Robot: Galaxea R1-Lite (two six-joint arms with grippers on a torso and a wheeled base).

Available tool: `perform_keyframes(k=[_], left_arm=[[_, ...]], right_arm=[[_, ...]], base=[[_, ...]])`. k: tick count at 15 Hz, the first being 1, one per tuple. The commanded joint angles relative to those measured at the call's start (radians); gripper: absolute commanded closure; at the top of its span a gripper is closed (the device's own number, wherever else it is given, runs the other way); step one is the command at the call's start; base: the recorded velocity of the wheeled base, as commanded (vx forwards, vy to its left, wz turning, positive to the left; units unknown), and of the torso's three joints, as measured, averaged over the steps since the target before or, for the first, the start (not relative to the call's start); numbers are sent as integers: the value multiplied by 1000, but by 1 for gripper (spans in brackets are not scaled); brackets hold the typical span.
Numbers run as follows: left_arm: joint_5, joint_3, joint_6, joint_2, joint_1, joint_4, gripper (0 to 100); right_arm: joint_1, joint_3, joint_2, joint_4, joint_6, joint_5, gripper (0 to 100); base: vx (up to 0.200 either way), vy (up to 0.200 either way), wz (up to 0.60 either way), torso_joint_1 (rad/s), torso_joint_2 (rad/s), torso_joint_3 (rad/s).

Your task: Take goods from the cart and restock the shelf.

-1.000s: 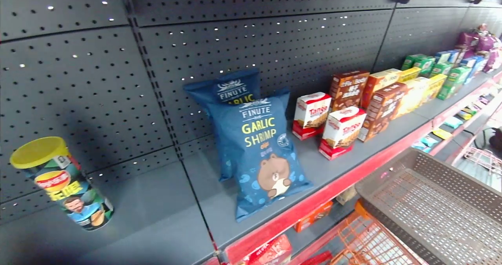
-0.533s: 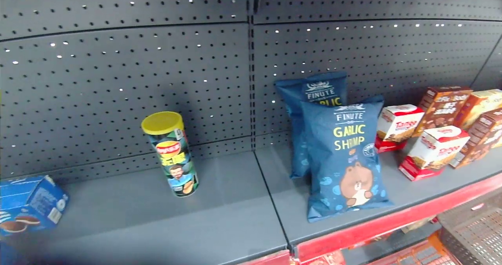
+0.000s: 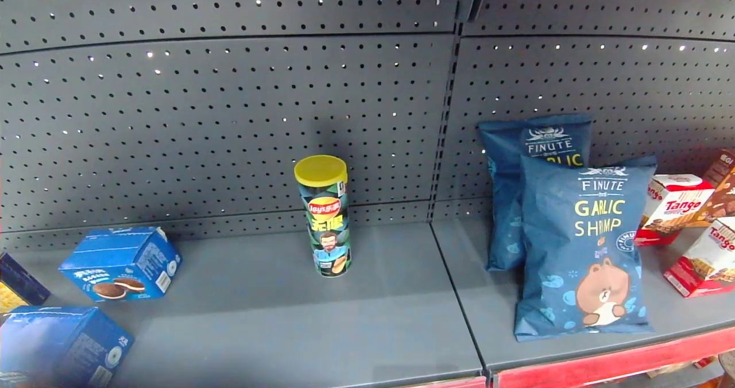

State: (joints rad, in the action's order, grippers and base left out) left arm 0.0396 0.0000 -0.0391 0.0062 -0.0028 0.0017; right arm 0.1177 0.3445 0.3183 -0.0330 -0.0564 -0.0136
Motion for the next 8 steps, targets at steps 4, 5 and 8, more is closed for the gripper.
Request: perform_keyframes(k=[4, 5, 8], left_arm=[[0, 0, -1, 1, 1, 0, 0], [0, 0, -1, 1, 1, 0, 0], [8, 0, -16, 0, 1, -2, 0]], right_arm=[[106, 11, -87, -41, 0, 9, 100], [114, 19, -81, -44, 0, 9, 100], [112, 24, -94, -91, -3, -2, 100]], base=[[0, 0, 0, 0, 0, 0], [0, 0, 0, 0, 0, 0], [0, 0, 0, 0, 0, 0]])
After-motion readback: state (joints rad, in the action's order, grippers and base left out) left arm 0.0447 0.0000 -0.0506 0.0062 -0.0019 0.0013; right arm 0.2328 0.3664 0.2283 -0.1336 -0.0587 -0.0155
